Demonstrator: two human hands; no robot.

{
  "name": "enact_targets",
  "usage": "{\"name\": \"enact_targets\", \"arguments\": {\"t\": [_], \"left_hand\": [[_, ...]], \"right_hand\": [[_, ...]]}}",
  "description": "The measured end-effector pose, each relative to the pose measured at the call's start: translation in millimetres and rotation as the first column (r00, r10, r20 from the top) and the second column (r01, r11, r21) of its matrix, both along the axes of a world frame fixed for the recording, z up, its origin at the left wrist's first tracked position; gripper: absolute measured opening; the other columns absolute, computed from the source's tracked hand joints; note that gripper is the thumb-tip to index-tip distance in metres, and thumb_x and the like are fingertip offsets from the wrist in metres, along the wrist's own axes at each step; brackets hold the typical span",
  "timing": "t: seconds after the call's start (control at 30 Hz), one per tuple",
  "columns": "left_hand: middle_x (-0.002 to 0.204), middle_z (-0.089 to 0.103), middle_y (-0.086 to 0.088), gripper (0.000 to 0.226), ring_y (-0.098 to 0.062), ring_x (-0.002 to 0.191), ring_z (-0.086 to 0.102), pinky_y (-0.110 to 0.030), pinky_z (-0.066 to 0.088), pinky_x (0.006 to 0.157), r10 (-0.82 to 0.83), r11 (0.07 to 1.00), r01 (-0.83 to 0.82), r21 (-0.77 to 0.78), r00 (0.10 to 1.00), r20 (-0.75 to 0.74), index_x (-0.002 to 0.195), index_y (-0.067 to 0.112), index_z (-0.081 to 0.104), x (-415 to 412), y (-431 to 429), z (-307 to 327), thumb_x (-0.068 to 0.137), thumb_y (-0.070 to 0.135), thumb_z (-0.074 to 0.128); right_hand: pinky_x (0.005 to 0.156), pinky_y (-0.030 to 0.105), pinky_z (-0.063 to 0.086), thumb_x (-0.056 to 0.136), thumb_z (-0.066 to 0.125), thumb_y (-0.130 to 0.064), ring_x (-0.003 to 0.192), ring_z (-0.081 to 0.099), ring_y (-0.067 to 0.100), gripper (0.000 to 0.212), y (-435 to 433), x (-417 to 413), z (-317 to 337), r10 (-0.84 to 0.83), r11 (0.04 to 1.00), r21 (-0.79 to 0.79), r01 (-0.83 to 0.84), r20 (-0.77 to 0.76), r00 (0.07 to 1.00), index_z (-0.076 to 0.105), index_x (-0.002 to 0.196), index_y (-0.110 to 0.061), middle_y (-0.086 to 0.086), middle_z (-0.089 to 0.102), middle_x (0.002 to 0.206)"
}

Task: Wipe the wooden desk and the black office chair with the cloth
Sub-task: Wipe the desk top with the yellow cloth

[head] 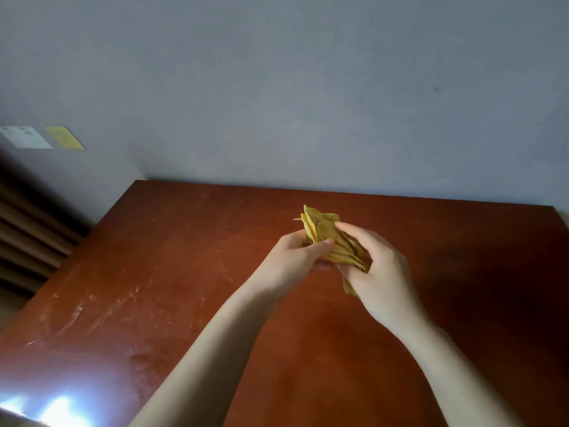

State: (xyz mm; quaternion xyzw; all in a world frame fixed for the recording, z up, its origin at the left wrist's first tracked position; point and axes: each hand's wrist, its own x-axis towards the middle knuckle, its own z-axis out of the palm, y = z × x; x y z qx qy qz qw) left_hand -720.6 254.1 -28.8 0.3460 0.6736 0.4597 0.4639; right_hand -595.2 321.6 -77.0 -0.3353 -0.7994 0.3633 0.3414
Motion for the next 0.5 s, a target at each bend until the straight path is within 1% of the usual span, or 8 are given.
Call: {"name": "enact_targets", "arguments": {"t": [0.1,0.2,0.3,0.37,0.43,0.47,0.5], "left_hand": [[0.102,0.069,-0.003,0.021,-0.004,0.076,0.063,-0.004,0.043,0.055,0.0,1.0,-0.001,-0.016,1.0,-0.017,0.11,0.007,0.064,-45.4,-4.3,-8.3,0.098,0.016,0.049],[0.095,0.069,0.003,0.015,0.0,0.07,0.063,-0.004,0.041,0.054,0.017,1.0,-0.018,-0.023,0.999,-0.032,0.1,0.016,0.064,-109.8,-10.3,-20.4,0.098,0.017,0.05],[0.098,0.068,0.001,0.015,-0.004,0.074,0.062,-0.006,0.043,0.056,0.022,0.999,-0.025,-0.045,0.998,-0.053,0.104,0.015,0.063,-175.2,-14.3,-31.0,0.098,0.016,0.05],[0.105,0.069,-0.003,0.019,-0.01,0.083,0.063,-0.011,0.05,0.065,-0.012,0.998,0.007,-0.068,0.998,-0.069,0.11,0.011,0.064,-214.6,-14.1,-39.7,0.098,0.017,0.05],[0.109,0.069,-0.007,0.022,-0.014,0.088,0.063,-0.014,0.051,0.073,-0.052,0.995,0.044,-0.095,0.996,-0.079,0.113,0.011,0.064,-243.0,-15.5,-46.9,0.098,0.019,0.051],[0.109,0.069,-0.007,0.022,-0.015,0.088,0.063,-0.016,0.051,0.076,-0.083,0.99,0.073,-0.118,0.993,-0.083,0.112,0.013,0.065,-260.8,-17.1,-52.7,0.098,0.021,0.051],[0.108,0.069,-0.007,0.021,-0.018,0.089,0.064,-0.021,0.053,0.082,-0.111,0.986,0.099,-0.132,0.99,-0.084,0.111,0.014,0.065,-275.3,-18.6,-59.1,0.097,0.024,0.052]], "right_hand": [[0.083,-0.004,0.034,0.082,0.068,0.001,0.105,0.053,0.003,0.047,-1.2,-45.7,-5.8,0.035,0.999,-0.014,-0.035,0.043,0.998,0.062,0.125,-0.016,-0.006,0.061,0.118],[0.084,-0.004,0.035,0.081,0.066,0.005,0.104,0.055,0.004,0.046,-3.8,-109.6,-12.9,0.056,0.998,-0.022,-0.055,0.065,0.996,0.064,0.123,-0.015,-0.006,0.062,0.115],[0.082,-0.004,0.036,0.082,0.064,0.005,0.101,0.055,0.002,0.047,-8.7,-173.5,-19.1,0.073,0.996,-0.063,-0.067,0.093,0.993,0.064,0.123,-0.017,-0.01,0.061,0.113],[0.081,-0.002,0.038,0.083,0.063,0.006,0.1,0.053,0.0,0.047,-12.2,-210.3,-22.7,0.055,0.994,-0.098,-0.045,0.105,0.993,0.063,0.123,-0.019,-0.013,0.058,0.111],[0.079,0.003,0.043,0.084,0.061,0.005,0.098,0.055,0.002,0.046,-17.5,-235.9,-26.9,0.029,0.991,-0.131,-0.011,0.134,0.991,0.063,0.124,-0.019,-0.013,0.058,0.111],[0.076,0.005,0.044,0.085,0.06,0.005,0.095,0.056,0.002,0.046,-21.9,-251.3,-31.3,0.005,0.988,-0.155,0.019,0.154,0.988,0.063,0.124,-0.02,-0.012,0.059,0.111],[0.072,0.005,0.043,0.085,0.06,0.005,0.088,0.057,0.001,0.047,-26.2,-263.6,-34.9,-0.017,0.984,-0.175,0.047,0.169,0.985,0.063,0.123,-0.021,-0.011,0.061,0.11]]}}
